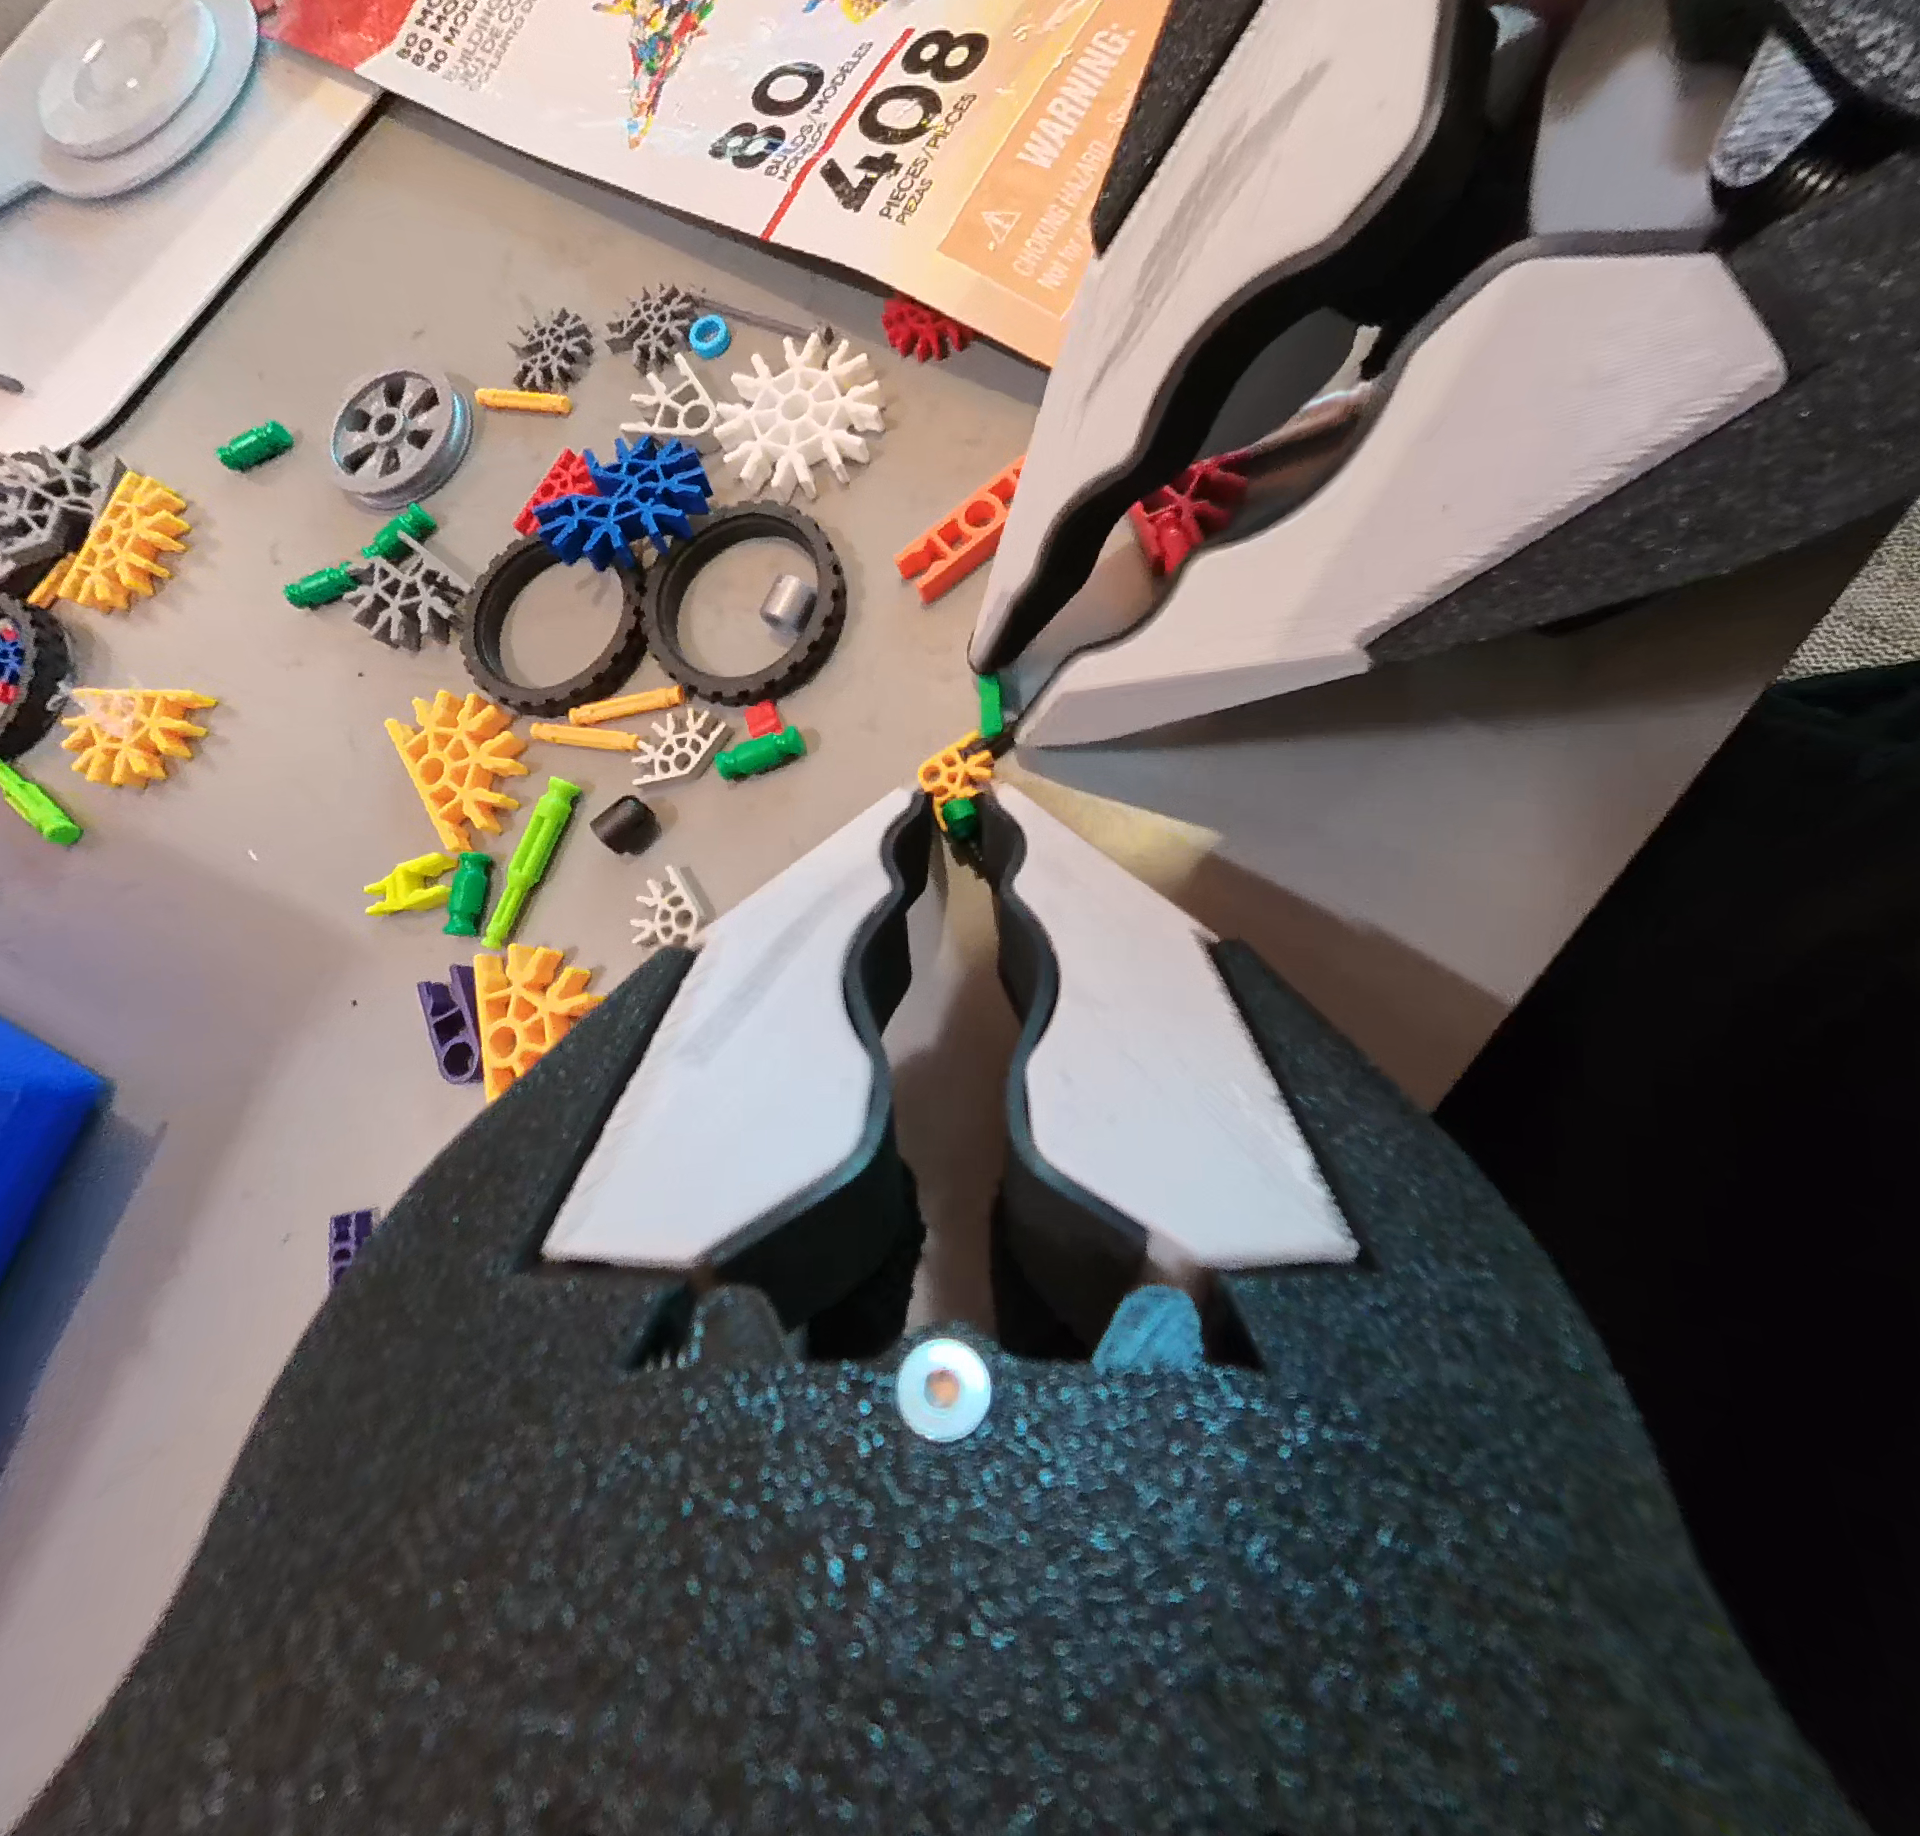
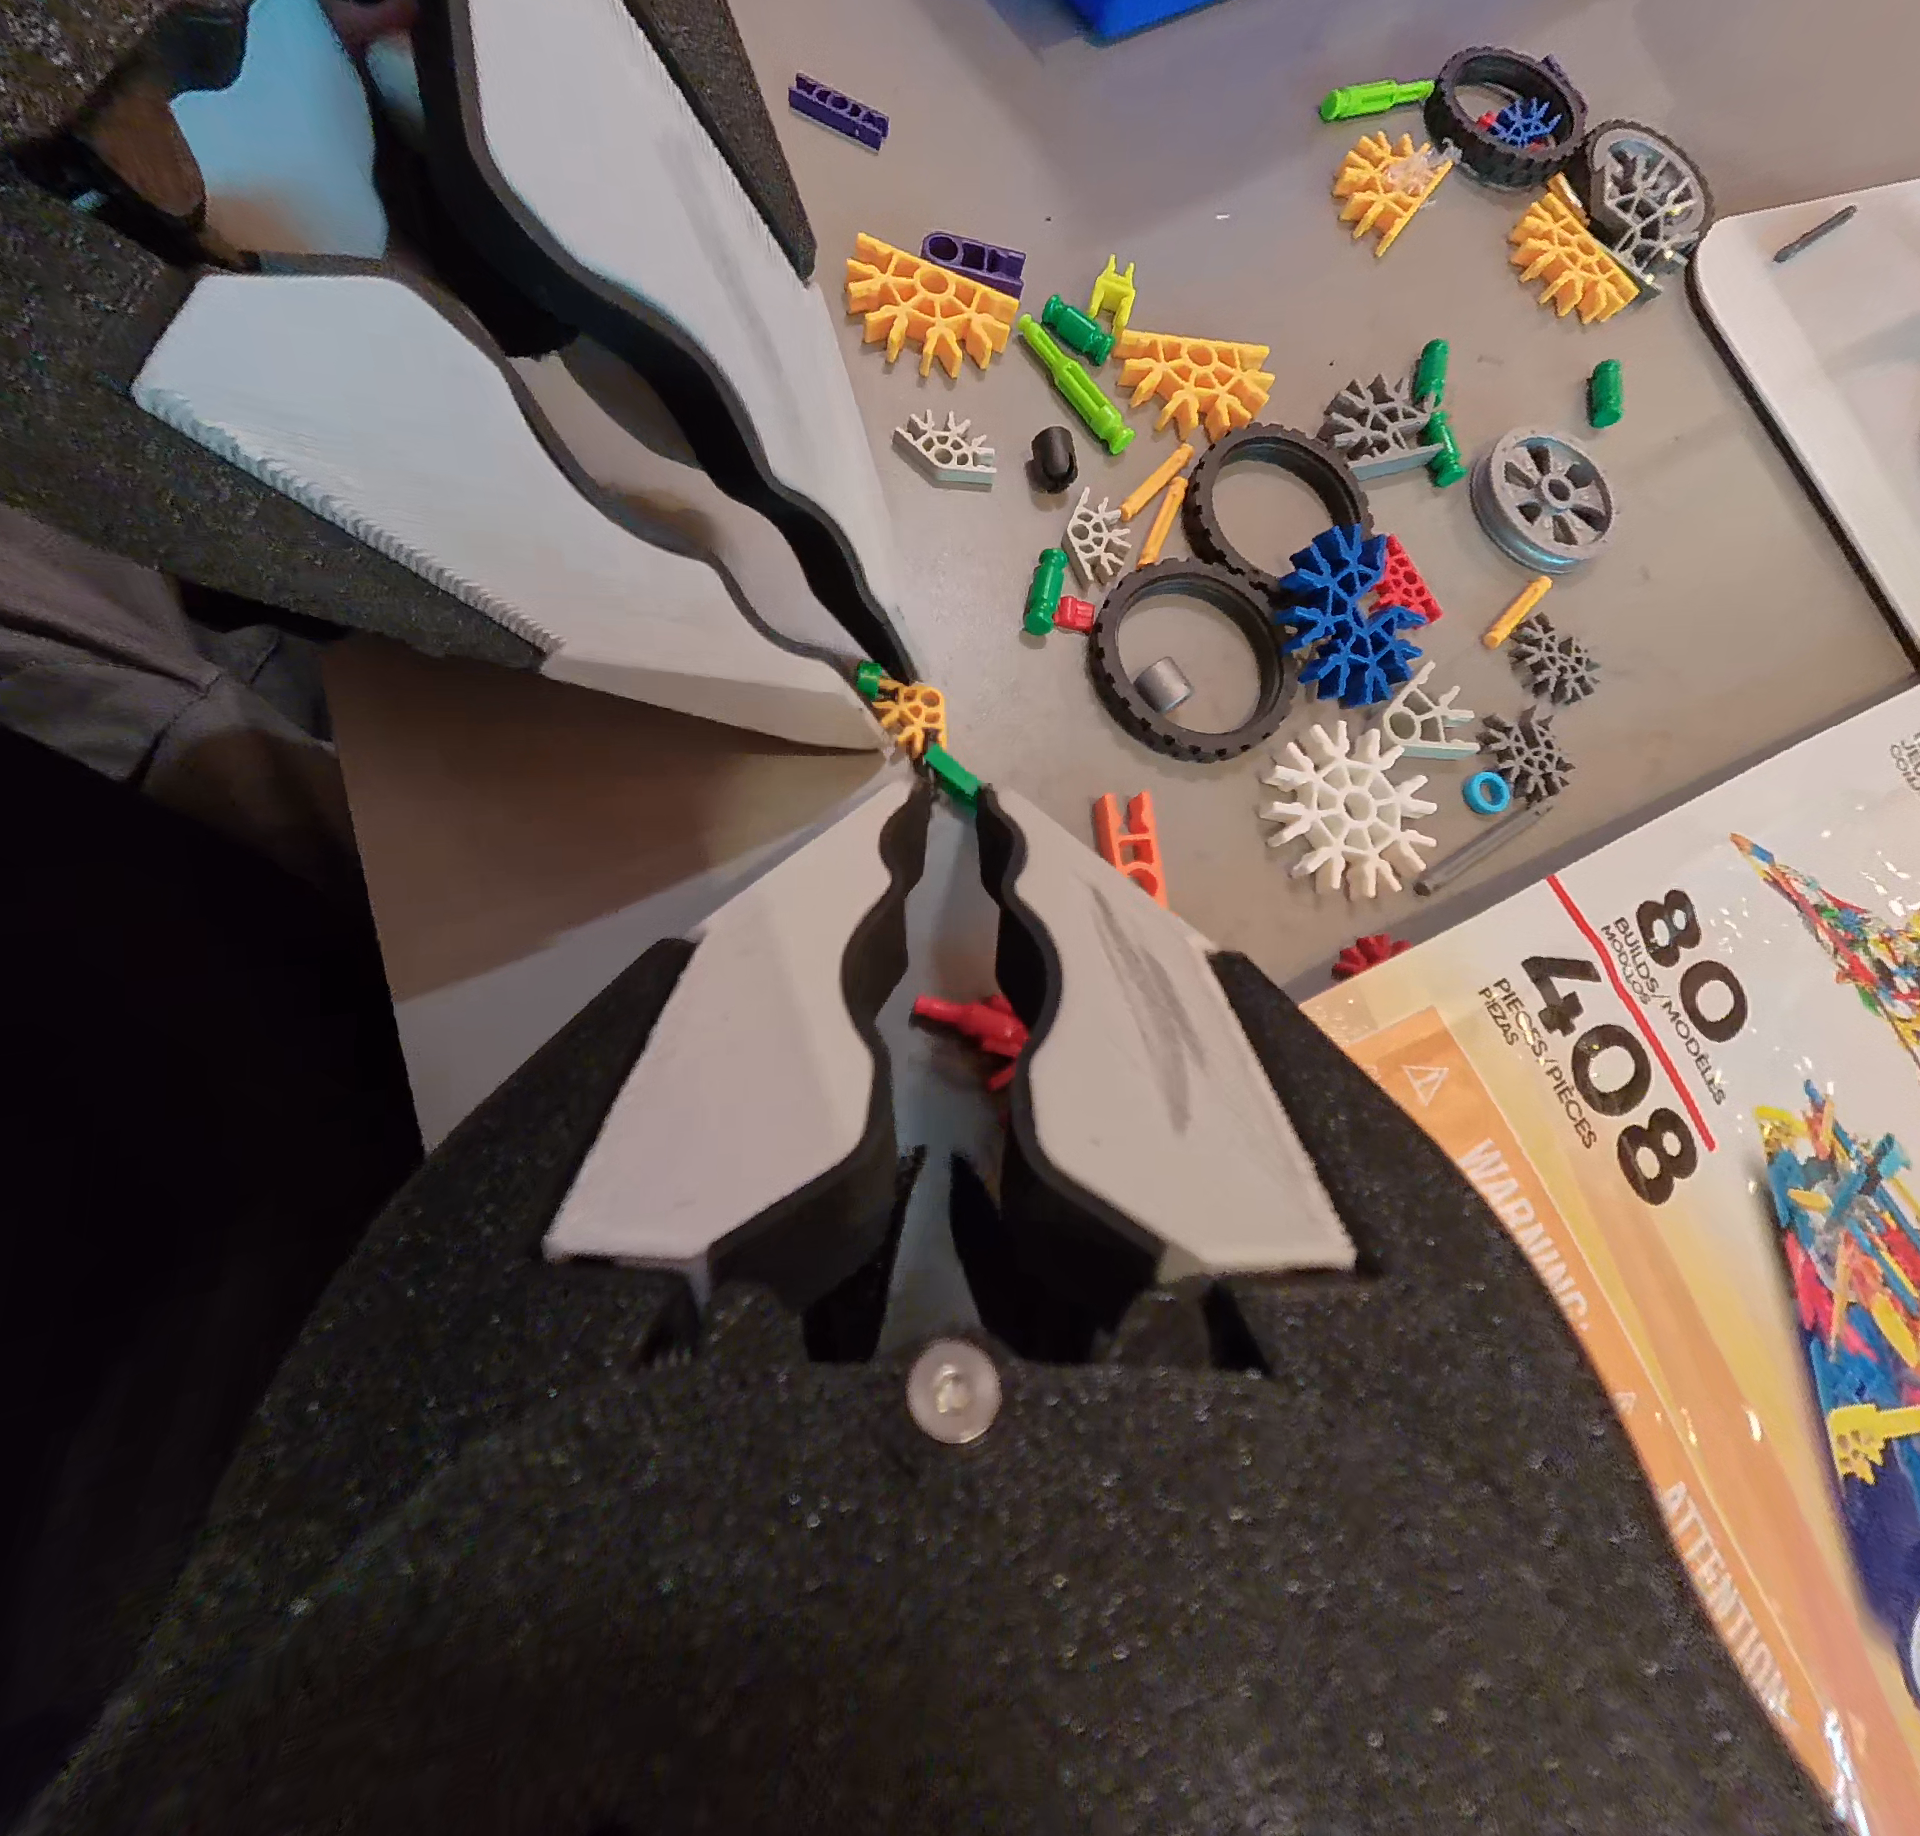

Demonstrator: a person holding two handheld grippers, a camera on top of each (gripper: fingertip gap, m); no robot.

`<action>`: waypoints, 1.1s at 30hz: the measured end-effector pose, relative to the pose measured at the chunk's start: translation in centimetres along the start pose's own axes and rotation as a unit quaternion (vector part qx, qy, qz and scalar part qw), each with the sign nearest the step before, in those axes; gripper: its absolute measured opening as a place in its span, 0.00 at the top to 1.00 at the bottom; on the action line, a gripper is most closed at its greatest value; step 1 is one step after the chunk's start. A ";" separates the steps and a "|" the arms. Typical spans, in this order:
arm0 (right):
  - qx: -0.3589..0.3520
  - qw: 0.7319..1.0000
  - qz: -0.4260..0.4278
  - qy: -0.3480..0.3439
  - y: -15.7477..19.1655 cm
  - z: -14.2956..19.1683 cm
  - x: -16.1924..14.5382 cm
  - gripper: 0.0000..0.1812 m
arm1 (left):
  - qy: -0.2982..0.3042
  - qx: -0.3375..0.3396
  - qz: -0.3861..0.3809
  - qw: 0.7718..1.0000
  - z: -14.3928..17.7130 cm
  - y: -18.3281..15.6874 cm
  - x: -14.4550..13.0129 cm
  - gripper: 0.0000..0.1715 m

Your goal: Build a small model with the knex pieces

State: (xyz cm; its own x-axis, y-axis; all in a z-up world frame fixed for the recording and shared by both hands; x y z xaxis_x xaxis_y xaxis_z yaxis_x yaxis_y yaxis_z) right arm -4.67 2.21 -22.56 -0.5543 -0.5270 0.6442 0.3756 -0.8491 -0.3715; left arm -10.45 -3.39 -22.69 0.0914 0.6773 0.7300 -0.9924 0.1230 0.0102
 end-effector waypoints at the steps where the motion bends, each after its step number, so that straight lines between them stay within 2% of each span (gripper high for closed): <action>1: 0.000 1.000 0.004 -0.001 0.0 0.0 0.0 0.96 | 0.000 0.000 0.000 1.000 0.0 0.0 0.0 0.96; 5: 0.004 1.000 0.007 -0.001 0.0 0.0 0.0 0.96 | -0.001 0.000 -0.003 1.000 -0.1 0.2 0.1 0.96; 6: 0.006 1.000 0.009 -0.004 0.0 0.0 0.0 1.00 | -0.001 0.008 -0.008 1.000 -0.2 0.3 0.2 0.94; 19: 0.014 1.000 0.024 -0.003 -0.3 -0.1 -0.3 0.97 | -0.002 -0.024 -0.034 0.999 -0.4 0.5 0.4 0.95; 33: 0.014 0.999 0.028 -0.004 -0.6 -0.2 -0.4 0.97 | -0.008 -0.024 -0.052 0.998 -0.7 0.4 0.6 0.95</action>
State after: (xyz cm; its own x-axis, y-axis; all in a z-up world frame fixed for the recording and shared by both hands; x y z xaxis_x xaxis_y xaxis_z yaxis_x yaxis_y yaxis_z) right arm -4.82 2.96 -22.70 -0.5261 -0.5738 0.6276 0.4275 -0.8164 -0.3881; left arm -10.74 -2.45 -22.70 0.1931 0.6479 0.7368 -0.9721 0.2283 0.0540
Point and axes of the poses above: each gripper's, where its closed fingertips meet, z back along the fingers, x out of its top, y = z × x across the jaws, the point moved 6 cm from there along z, back along the fingers, and after that the axes turned 15 degrees about z, right-handed, at the moved point
